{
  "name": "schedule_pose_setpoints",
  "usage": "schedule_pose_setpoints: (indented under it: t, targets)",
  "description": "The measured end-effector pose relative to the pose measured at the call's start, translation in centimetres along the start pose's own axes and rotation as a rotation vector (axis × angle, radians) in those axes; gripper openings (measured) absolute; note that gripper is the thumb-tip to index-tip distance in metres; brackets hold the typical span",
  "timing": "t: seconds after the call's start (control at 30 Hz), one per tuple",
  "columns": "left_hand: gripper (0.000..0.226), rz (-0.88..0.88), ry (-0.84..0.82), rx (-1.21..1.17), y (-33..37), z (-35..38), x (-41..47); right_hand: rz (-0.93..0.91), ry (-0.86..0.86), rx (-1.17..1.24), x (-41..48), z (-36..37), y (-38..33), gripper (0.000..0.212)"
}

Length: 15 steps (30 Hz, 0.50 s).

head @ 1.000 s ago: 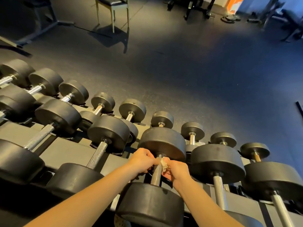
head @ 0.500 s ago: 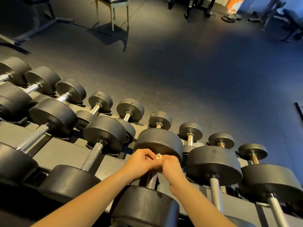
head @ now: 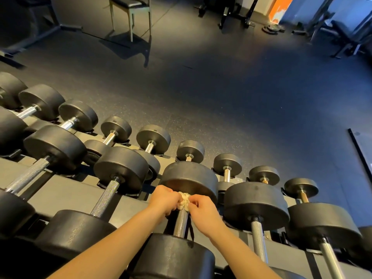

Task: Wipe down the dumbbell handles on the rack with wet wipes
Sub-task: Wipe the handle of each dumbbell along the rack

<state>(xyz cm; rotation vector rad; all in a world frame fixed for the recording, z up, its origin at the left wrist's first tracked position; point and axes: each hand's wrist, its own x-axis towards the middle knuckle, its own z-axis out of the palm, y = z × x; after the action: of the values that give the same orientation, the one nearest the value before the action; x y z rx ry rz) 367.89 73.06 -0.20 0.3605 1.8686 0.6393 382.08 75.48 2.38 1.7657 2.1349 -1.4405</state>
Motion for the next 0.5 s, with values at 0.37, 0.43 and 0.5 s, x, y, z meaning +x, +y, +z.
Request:
schedule_pose_setpoints:
  t: [0.37, 0.43, 0.5]
  targets:
    - [0.03, -0.054, -0.187, -0.173, -0.1, -0.8, -0.5, -0.264, 0.363, -0.178, -0.7, -4.9, -1.4, 0.023]
    - [0.039, 0.065, -0.153, 0.092, 0.3, 0.3, -0.6, -0.299, 0.418, -0.256, 0.7, -5.9, -2.2, 0.02]
    - [0.043, 0.115, -0.104, 0.253, 0.6, 1.4, -0.3, -0.326, 0.425, -0.297, 2.4, -6.1, -2.9, 0.02]
